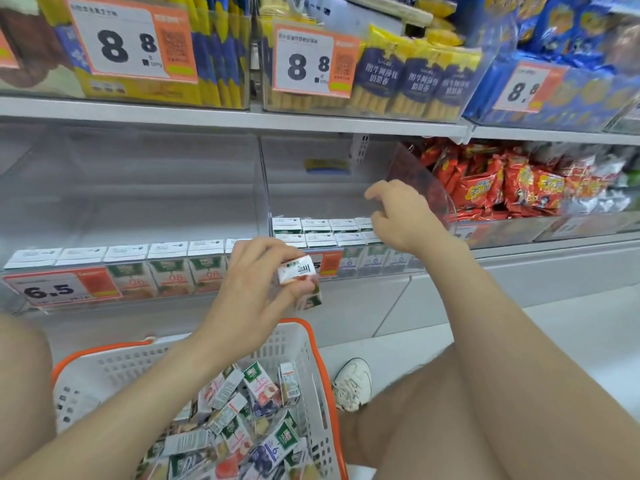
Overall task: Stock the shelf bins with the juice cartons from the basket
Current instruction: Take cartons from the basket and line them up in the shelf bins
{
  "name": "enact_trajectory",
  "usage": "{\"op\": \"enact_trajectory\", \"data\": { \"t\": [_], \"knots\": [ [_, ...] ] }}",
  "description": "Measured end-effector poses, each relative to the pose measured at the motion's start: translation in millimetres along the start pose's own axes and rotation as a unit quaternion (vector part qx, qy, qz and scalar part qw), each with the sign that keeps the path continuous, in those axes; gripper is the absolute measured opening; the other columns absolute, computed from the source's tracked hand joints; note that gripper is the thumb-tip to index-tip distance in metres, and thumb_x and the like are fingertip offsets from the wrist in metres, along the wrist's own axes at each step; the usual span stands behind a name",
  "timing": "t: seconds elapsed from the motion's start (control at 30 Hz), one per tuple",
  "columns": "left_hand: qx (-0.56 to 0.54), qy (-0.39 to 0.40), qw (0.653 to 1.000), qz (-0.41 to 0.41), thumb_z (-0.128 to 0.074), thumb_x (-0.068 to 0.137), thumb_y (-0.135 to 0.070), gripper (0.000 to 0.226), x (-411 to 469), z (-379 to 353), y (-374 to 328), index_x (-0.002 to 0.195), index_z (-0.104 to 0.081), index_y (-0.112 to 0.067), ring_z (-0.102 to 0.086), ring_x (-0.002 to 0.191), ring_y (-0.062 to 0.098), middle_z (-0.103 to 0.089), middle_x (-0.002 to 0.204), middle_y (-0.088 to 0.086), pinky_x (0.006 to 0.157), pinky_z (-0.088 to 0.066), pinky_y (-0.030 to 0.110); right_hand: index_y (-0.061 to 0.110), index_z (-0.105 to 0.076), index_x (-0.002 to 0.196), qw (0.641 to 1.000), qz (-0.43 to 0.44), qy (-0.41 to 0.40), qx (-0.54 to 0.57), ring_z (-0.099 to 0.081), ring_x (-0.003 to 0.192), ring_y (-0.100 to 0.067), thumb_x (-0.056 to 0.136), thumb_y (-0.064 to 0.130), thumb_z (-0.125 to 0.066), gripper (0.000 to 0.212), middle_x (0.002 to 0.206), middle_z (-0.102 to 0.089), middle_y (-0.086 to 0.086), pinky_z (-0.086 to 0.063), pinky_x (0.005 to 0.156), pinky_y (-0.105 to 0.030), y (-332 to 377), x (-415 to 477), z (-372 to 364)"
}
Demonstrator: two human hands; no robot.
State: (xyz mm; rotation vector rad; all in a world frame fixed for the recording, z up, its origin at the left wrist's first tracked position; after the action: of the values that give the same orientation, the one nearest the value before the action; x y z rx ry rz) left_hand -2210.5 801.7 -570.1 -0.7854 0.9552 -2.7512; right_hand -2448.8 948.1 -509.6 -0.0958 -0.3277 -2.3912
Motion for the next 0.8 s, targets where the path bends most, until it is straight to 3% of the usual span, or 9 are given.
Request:
{"op": "enact_trajectory", "data": {
  "t": [0.1, 0.17, 0.27, 0.33, 0.4, 0.47, 0.57, 0.67, 0.8],
  "knots": [
    [-0.17, -0.034, 0.976, 0.13, -0.072, 0.098, -0.039, 0.02, 0.6, 15.9, 1.7, 0.117, -0.069, -0.033, -0.066, 0.102, 0.003, -0.072, 0.109, -0.017, 0.089, -0.054, 0.027, 0.016, -0.066, 0.108, 0.98, 0.066, -0.111, 0.154, -0.06, 0.09, -0.018, 0.087, 0.006, -0.053, 0.027, 0.106, -0.065, -0.003, -0.051, 0.087, -0.036, 49.3, -22.1, 13.7],
    [-0.285, -0.055, 0.937, 0.196, -0.073, 0.097, -0.035, 0.02, -0.6, 26.5, 4.5, 0.115, -0.073, -0.025, -0.074, 0.098, 0.015, -0.079, 0.105, -0.006, 0.089, -0.062, 0.039, 0.017, -0.067, 0.099, 0.959, 0.106, -0.091, 0.246, -0.058, 0.076, -0.008, 0.085, 0.003, -0.054, 0.023, 0.092, -0.068, 0.004, -0.048, 0.072, -0.026, 86.3, -45.2, 17.7],
    [-0.396, -0.085, 0.873, 0.273, -0.072, 0.098, -0.033, 0.026, -3.4, 47.1, 11.4, 0.109, -0.079, -0.011, -0.077, 0.095, 0.031, -0.081, 0.101, 0.01, 0.087, -0.064, 0.044, 0.021, -0.064, 0.106, 0.932, 0.186, 0.01, 0.31, -0.064, 0.094, -0.009, 0.078, 0.015, -0.049, 0.032, 0.103, -0.067, 0.009, -0.051, 0.074, -0.027, 131.4, -75.6, 15.5],
    [-0.448, -0.101, 0.827, 0.324, -0.072, 0.098, -0.037, 0.033, -7.9, 63.6, 16.7, 0.101, -0.081, -0.005, -0.074, 0.083, 0.03, -0.079, 0.099, 0.017, 0.077, -0.063, 0.038, 0.026, -0.061, 0.117, 0.915, 0.232, 0.073, 0.322, -0.062, 0.11, -0.012, 0.074, 0.019, -0.049, 0.045, 0.118, -0.063, 0.01, -0.053, 0.082, -0.027, 150.5, -83.7, 7.8],
    [-0.48, -0.118, 0.786, 0.371, -0.073, 0.097, -0.038, 0.034, -13.5, 80.3, 24.1, 0.087, -0.084, -0.007, -0.069, 0.075, 0.026, -0.076, 0.089, 0.018, 0.067, -0.06, 0.034, 0.028, -0.059, 0.127, 0.911, 0.282, 0.084, 0.29, -0.058, 0.118, -0.009, 0.077, -0.001, -0.058, 0.057, 0.127, -0.059, 0.01, -0.052, 0.091, -0.028, 167.6, -83.0, -2.1],
    [-0.498, -0.123, 0.756, 0.408, -0.073, 0.097, -0.035, 0.033, -18.9, 96.5, 30.4, 0.079, -0.082, -0.009, -0.068, 0.065, 0.023, -0.076, 0.081, 0.014, 0.055, -0.058, 0.028, 0.027, -0.062, 0.127, 0.908, 0.308, 0.056, 0.28, -0.059, 0.115, -0.006, 0.082, -0.001, -0.069, 0.053, 0.125, -0.062, 0.011, -0.051, 0.093, -0.027, 183.6, -77.2, -10.7],
    [-0.455, -0.097, 0.769, 0.438, -0.07, 0.098, -0.045, 0.036, -27.0, 120.6, 38.5, 0.096, -0.077, -0.009, -0.068, 0.062, 0.026, -0.073, 0.081, 0.013, 0.053, -0.059, 0.03, 0.023, -0.068, 0.121, 0.9, 0.278, 0.036, 0.334, -0.067, 0.099, -0.008, 0.09, 0.022, -0.077, 0.033, 0.11, -0.071, 0.013, -0.056, 0.081, -0.025, 206.6, -67.4, -17.2],
    [-0.348, -0.071, 0.835, 0.42, -0.061, 0.102, -0.051, 0.031, -37.3, 139.5, 52.6, 0.11, -0.075, -0.024, -0.076, 0.078, 0.024, -0.076, 0.099, 0.006, 0.071, -0.062, 0.036, 0.026, -0.068, 0.114, 0.917, 0.186, 0.017, 0.352, -0.074, 0.091, -0.008, 0.089, 0.045, -0.079, 0.033, 0.1, -0.077, 0.012, -0.061, 0.081, -0.037, 224.0, -55.8, -24.0],
    [-0.338, -0.086, 0.861, 0.37, -0.067, 0.102, -0.033, 0.02, -46.6, 153.5, 60.1, 0.114, -0.075, -0.02, -0.078, 0.095, 0.028, -0.079, 0.11, 0.008, 0.079, -0.065, 0.035, 0.018, -0.065, 0.114, 0.88, 0.085, 0.054, 0.465, -0.079, 0.076, -0.019, 0.093, 0.032, -0.08, 0.029, 0.09, -0.081, 0.0, -0.065, 0.068, -0.045, 242.3, -50.9, -28.9]
  ]
}}
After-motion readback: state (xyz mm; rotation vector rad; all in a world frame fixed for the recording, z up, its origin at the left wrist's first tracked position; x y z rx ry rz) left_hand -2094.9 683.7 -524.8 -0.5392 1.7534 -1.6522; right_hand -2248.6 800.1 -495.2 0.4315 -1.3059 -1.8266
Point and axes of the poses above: each hand's wrist, its own x-axis towards the middle knuckle, its own z-axis out of the back of the hand, y = z × x, the point moved 3 cm from there along x, towards the middle knuckle
